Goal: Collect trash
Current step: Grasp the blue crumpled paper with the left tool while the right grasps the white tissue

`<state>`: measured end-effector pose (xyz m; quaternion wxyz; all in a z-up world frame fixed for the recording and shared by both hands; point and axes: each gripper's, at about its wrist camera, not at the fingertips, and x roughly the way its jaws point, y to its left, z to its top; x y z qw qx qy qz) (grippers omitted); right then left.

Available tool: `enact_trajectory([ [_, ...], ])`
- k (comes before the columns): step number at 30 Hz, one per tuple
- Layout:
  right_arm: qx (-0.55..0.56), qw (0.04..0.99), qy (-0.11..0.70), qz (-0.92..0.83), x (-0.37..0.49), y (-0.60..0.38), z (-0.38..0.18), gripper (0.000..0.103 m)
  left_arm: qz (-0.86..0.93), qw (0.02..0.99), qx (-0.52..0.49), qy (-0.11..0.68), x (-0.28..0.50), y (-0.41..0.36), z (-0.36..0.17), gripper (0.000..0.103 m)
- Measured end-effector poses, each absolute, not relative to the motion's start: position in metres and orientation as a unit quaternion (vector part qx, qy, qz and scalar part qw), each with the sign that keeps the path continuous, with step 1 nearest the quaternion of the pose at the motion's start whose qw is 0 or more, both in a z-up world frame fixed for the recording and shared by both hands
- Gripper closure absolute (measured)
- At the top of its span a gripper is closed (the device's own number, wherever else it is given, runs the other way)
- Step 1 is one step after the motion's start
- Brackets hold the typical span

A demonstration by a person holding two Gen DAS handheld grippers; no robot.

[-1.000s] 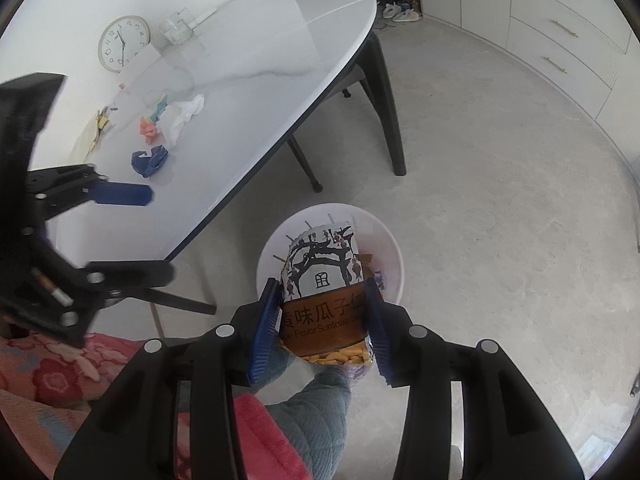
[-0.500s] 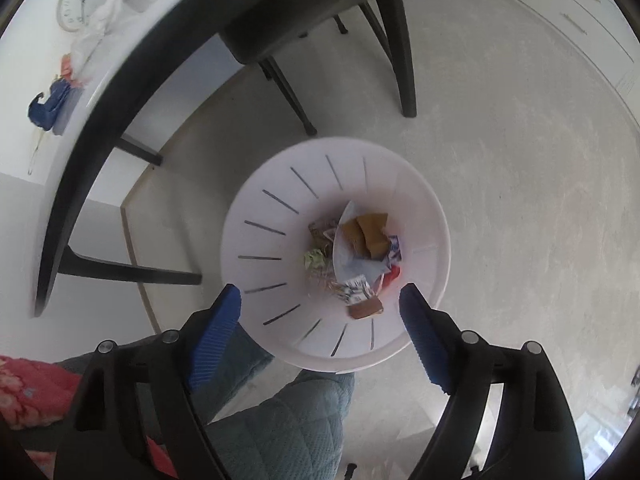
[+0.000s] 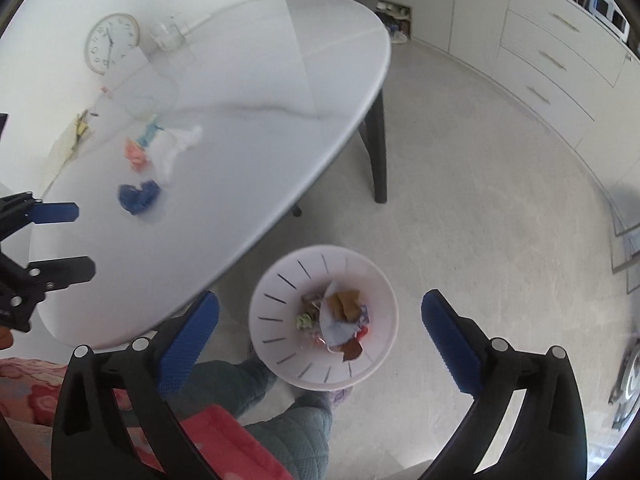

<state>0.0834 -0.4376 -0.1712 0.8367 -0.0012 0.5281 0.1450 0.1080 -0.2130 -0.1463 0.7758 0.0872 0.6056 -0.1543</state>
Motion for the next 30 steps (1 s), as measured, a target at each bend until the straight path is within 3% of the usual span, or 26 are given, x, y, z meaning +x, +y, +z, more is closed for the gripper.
enact_trajectory([
  [13,-0.013,0.834,0.525,0.17,0.121,-0.382,-0.161,0.002,-0.109,0.778,0.035,0.618,0.156,-0.161,-0.185,0.018],
  [23,-0.008,0.829,0.535,0.165,0.124,-0.381,-0.165,0.002,-0.066,0.759,0.025,0.647,0.182,-0.155,-0.218,0.042],
  [27,-0.009,0.826,0.537,0.168,0.123,-0.381,-0.167,0.002,-0.055,0.757,0.019,0.651,0.189,-0.157,-0.226,0.067],
  [30,-0.013,0.825,0.537,0.174,0.122,-0.378,-0.167,0.002,-0.05,0.763,0.019,0.644,0.188,-0.155,-0.225,0.069],
])
